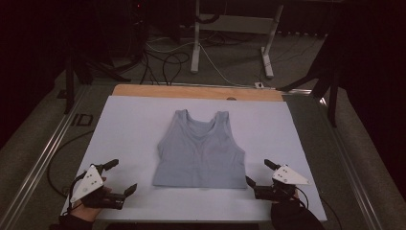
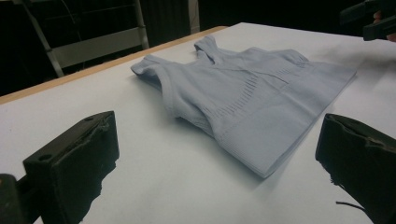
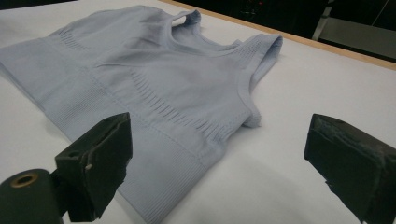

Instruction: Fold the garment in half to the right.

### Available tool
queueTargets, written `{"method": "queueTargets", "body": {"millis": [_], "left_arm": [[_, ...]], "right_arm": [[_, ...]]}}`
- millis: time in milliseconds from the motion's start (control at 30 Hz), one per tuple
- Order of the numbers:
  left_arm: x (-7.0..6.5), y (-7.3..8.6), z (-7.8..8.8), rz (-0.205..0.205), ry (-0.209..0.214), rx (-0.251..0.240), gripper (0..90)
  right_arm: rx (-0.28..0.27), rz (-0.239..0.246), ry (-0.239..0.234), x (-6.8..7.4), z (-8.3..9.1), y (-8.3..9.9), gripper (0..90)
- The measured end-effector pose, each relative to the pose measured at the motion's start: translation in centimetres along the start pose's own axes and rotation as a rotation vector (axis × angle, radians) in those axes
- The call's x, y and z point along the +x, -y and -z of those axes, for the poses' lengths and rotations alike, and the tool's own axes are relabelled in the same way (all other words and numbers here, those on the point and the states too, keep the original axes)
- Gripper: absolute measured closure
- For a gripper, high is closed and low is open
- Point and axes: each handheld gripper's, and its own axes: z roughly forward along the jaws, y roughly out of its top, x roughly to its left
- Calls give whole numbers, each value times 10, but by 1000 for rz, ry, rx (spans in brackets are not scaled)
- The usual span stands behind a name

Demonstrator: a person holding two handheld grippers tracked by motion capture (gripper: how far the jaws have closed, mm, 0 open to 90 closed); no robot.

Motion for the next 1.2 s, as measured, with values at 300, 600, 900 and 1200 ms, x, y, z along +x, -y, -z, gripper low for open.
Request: {"method": "queueTargets", "body": {"millis": [300, 600, 900, 1200], "left_arm": [[0, 0, -1, -2, 6, 4, 3], [-2, -1, -1, -1, 13, 0, 3], [-2, -8, 0, -2, 19, 4, 3], [2, -28, 4, -4, 32, 1, 3]], "right_arm": [[3, 0, -3, 0, -1, -1, 80], [-1, -5, -6, 2, -1, -4, 80], [-7, -25, -3, 2, 4, -13, 80], [-34, 8, 5, -1, 10, -50, 80]]}}
